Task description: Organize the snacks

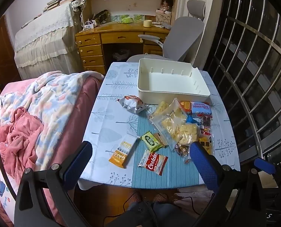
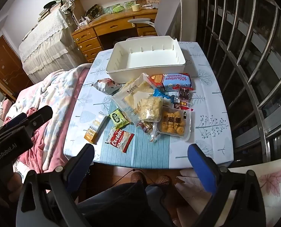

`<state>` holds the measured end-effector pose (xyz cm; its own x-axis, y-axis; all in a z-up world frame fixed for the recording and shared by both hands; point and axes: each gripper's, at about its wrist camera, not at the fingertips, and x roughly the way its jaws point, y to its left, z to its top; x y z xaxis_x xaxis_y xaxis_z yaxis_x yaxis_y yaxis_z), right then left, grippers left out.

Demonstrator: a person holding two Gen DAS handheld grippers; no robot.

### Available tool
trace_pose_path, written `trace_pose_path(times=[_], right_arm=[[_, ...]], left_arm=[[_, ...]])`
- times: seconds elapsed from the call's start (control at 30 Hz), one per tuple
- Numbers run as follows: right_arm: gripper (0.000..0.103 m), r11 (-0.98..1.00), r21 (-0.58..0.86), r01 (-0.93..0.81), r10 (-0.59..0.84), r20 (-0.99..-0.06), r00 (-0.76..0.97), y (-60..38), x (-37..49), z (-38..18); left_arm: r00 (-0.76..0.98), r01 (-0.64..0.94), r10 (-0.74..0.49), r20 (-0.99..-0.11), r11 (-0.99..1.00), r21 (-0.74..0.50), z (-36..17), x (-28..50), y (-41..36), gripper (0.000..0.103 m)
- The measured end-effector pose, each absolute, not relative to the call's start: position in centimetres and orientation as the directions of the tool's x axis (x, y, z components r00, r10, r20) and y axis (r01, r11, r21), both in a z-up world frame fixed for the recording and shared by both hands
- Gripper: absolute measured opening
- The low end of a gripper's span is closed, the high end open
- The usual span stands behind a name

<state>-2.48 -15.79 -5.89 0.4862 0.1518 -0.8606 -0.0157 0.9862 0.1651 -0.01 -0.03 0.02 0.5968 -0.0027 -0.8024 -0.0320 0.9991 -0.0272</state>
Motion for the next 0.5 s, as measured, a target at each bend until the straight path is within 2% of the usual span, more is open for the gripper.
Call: trace_pose_path(times=[0.07, 0.5], right_arm=[[0.1, 0.985, 0.17, -0.017, 0.157, -0.86, 0.486, -15.83, -2.47, -5.89], [0.1, 0.985, 0.17, -0.017, 0.156, -0.861, 0.483, -16.35, -2.27, -5.88]], left_arm=[[0.592, -0.032, -0.028, -0.806, 0.998, -0.058, 0.01, 0.01, 0.1, 0.102], [0.598, -0.032, -0.02, -0.801, 0.998, -0.049, -0.26, -0.28, -0.56, 0.102]])
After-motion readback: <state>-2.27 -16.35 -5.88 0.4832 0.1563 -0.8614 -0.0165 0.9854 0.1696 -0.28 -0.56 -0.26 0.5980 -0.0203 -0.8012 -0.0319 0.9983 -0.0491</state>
